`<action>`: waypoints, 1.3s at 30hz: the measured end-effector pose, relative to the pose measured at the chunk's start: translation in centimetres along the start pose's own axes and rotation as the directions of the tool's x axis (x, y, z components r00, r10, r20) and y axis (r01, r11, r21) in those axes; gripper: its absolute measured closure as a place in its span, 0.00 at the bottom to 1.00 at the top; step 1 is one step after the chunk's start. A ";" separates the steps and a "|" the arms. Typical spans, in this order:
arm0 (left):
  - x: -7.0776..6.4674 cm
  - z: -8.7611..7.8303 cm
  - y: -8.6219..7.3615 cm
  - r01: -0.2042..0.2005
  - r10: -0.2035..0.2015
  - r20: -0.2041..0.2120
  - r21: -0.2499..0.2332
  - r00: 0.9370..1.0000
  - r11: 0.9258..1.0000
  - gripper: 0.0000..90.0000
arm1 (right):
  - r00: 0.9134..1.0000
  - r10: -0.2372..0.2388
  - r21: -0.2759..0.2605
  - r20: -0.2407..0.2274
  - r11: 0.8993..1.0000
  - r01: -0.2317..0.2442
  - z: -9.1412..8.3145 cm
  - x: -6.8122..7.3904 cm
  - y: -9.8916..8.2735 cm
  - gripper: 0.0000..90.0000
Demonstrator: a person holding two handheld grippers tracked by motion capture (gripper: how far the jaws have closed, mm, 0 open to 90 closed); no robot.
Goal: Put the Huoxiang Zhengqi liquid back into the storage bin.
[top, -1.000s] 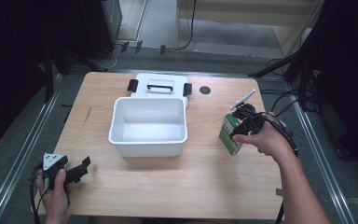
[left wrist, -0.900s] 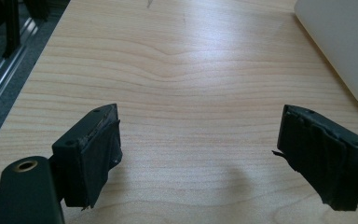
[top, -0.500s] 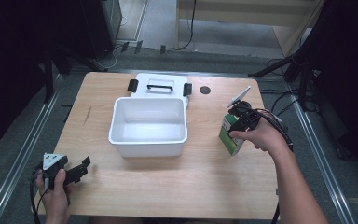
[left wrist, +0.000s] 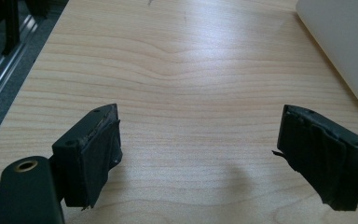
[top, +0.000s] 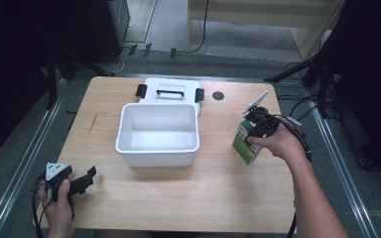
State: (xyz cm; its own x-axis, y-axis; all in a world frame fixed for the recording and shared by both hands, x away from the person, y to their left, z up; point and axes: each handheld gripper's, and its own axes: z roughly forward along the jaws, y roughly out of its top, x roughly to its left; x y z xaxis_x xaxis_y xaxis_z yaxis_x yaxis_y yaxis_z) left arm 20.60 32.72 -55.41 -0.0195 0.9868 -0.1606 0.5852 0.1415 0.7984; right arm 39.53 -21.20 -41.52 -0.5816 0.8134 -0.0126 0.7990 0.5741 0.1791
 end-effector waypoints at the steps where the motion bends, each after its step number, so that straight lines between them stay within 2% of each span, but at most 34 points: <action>1: 0.0 0.0 0.0 0.000 0.000 0.000 0.001 1.000 1.000 0.16 | 1.000 -0.021 -0.003 0.002 1.000 0.021 0.0 0.0 0.0 0.72; 4: 0.0 0.0 0.0 -0.002 0.002 0.001 0.003 1.000 1.000 0.16 | 0.997 -0.072 -0.002 0.018 0.997 0.072 -0.1 0.3 -0.2 0.73; 8: 0.0 0.0 0.0 -0.005 0.005 0.003 0.006 1.000 1.000 0.16 | 0.993 -0.116 0.000 0.034 0.993 0.116 -0.3 0.8 -0.4 0.72; 10: 0.0 0.0 0.0 -0.004 0.004 0.003 0.007 1.000 1.000 0.16 | 0.989 -0.143 -0.015 0.024 0.990 0.144 -0.5 0.9 -0.4 0.73; 12: 0.0 0.0 0.0 -0.006 0.006 0.003 0.009 1.000 1.000 0.16 | 0.988 -0.155 -0.045 0.013 0.987 0.155 -1.0 1.2 -0.5 0.73; 14: 0.0 0.0 0.0 -0.006 0.006 0.004 0.009 1.000 1.000 0.16 | 0.987 -0.160 -0.052 0.009 0.986 0.160 -1.1 1.3 -0.4 0.73; 20: 0.0 0.1 0.0 -0.004 0.004 0.005 0.010 1.000 1.000 0.16 | 0.973 -0.231 -0.076 0.008 0.970 0.231 -2.4 2.1 -0.1 0.73; 22: 0.0 0.0 0.0 -0.003 0.003 0.005 0.011 1.000 1.000 0.16 | 0.965 -0.264 -0.079 0.011 0.961 0.264 -2.7 2.5 0.0 0.72; 24: 0.0 0.0 0.0 -0.003 0.003 0.006 0.011 1.000 1.000 0.16 | 0.949 -0.316 -0.083 0.016 0.945 0.316 -3.1 2.8 0.2 0.72; 25: 0.0 0.0 0.0 -0.004 0.004 0.006 0.013 1.000 1.000 0.16 | 0.949 -0.316 -0.083 0.016 0.945 0.316 -3.1 2.8 0.2 0.72; 30: 0.1 0.0 0.0 -0.003 0.002 0.009 0.012 1.000 1.000 0.16 | 0.924 -0.381 -0.100 0.015 0.919 0.381 -3.8 3.2 0.7 0.72; 31: 0.0 0.1 0.0 0.003 -0.004 0.009 0.009 1.000 1.000 0.16 | 0.913 -0.407 -0.111 0.013 0.907 0.406 -4.2 3.4 0.9 0.72; 32: 0.0 0.1 0.0 0.003 -0.004 0.009 0.009 1.000 1.000 0.16 | 0.913 -0.407 -0.111 0.013 0.907 0.406 -4.2 3.4 0.9 0.72; 33: 0.0 0.1 0.0 0.004 -0.004 0.009 0.009 1.000 1.000 0.16 | 0.902 -0.432 -0.120 0.013 0.895 0.430 -4.7 3.6 1.2 0.72; 34: 0.1 0.0 0.0 -0.001 0.001 0.010 0.012 1.000 1.000 0.16 | 0.902 -0.432 -0.120 0.013 0.895 0.430 -4.7 3.6 1.2 0.72; 35: 0.0 0.1 0.0 0.004 -0.004 0.009 0.010 1.000 1.000 0.16 | 0.898 -0.440 -0.123 0.015 0.890 0.438 -5.0 3.8 1.3 0.72; 36: 0.1 0.1 0.0 0.003 -0.004 0.009 0.010 1.000 1.000 0.16 | 0.879 -0.476 -0.132 0.018 0.871 0.474 -5.7 4.1 1.6 0.72; 37: 0.1 0.1 0.0 0.003 -0.004 0.009 0.010 1.000 1.000 0.16 | 0.879 -0.476 -0.132 0.018 0.871 0.474 -5.7 4.1 1.6 0.72; 38: 0.1 0.1 0.0 0.004 -0.004 0.010 0.011 1.000 1.000 0.16 | 0.874 -0.485 -0.133 0.021 0.866 0.483 -6.0 4.2 1.7 0.72; 39: 0.1 0.1 0.0 0.004 -0.004 0.010 0.011 1.000 1.000 0.16 | 0.866 -0.500 -0.137 0.022 0.856 0.498 -6.4 4.4 1.9 0.72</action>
State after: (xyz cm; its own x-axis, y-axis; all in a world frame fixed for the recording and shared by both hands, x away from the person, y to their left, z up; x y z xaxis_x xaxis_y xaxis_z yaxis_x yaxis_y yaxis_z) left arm 20.66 32.79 -55.42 -0.0135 0.9854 -0.1698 0.5941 0.1445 0.7913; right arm 37.50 -17.09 -34.95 -0.8997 0.4192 -0.1218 0.3736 0.8837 0.2819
